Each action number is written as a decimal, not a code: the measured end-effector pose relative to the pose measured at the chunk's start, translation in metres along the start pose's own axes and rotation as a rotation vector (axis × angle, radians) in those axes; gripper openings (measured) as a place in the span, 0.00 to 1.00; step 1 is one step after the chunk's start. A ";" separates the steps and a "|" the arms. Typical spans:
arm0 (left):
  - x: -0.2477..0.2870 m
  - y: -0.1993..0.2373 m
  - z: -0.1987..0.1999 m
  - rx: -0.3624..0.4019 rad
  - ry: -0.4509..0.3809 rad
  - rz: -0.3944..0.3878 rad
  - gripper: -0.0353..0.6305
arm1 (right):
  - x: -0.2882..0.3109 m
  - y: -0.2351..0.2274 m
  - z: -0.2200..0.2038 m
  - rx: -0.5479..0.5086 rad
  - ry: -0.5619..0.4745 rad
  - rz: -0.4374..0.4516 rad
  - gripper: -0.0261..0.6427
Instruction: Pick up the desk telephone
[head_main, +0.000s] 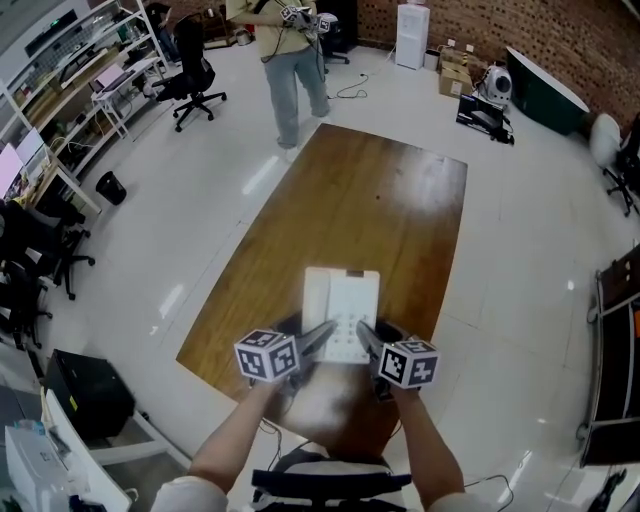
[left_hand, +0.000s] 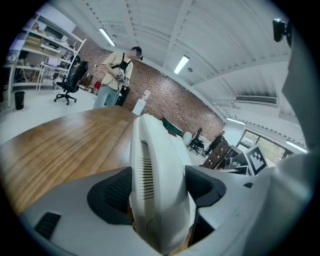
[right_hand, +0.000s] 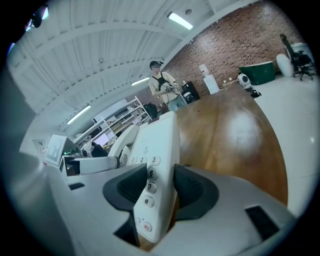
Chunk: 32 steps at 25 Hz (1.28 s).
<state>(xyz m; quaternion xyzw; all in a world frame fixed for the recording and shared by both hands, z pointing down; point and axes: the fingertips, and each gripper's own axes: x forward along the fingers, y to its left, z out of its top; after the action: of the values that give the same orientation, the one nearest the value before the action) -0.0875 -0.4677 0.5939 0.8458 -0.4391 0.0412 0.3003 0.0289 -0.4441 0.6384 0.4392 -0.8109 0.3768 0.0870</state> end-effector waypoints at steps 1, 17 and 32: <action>-0.002 -0.005 0.008 0.012 -0.017 -0.003 0.55 | -0.004 0.004 0.009 -0.012 -0.020 0.004 0.31; -0.085 -0.104 0.122 0.234 -0.338 0.002 0.55 | -0.091 0.097 0.114 -0.253 -0.319 0.090 0.31; -0.155 -0.170 0.148 0.352 -0.477 -0.020 0.55 | -0.163 0.156 0.131 -0.342 -0.461 0.122 0.31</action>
<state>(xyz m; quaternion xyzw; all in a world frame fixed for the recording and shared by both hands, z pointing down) -0.0799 -0.3630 0.3415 0.8749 -0.4751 -0.0860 0.0377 0.0297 -0.3772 0.3867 0.4425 -0.8860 0.1293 -0.0494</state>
